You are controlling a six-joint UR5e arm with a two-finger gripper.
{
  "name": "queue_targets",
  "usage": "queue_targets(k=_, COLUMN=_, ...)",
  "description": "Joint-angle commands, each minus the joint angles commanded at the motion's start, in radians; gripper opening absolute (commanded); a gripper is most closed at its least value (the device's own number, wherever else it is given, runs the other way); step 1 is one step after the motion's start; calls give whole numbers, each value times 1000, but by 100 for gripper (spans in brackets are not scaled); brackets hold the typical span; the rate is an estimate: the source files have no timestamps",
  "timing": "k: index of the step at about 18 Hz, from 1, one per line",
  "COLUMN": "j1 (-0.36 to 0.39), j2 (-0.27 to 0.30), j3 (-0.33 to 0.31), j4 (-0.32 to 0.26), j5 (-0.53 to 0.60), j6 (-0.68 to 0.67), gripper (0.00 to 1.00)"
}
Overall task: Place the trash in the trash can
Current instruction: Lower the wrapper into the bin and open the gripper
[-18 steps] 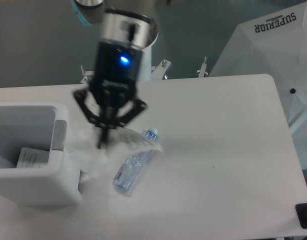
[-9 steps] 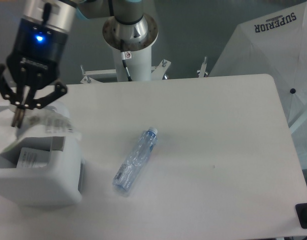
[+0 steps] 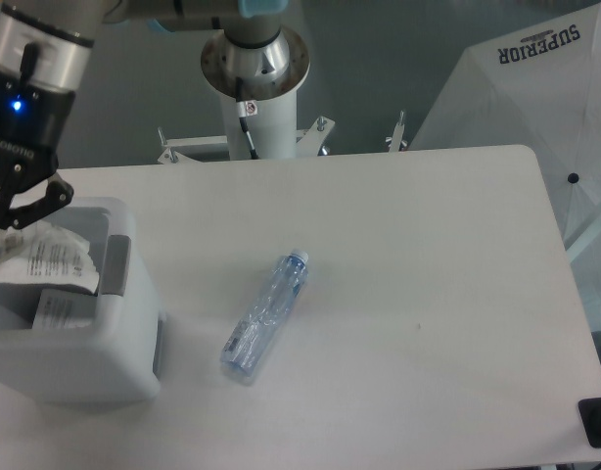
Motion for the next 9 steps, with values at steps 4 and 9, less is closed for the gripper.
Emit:
queue_targets(k=4, j1=-8, j2=8, j3=-61, j4=3, j5=0, j6=8, gripper=0)
queue_targets(k=9, j1=-8, j2=29, j3=-114, j4=3, j5=2, j6=14, gripper=0)
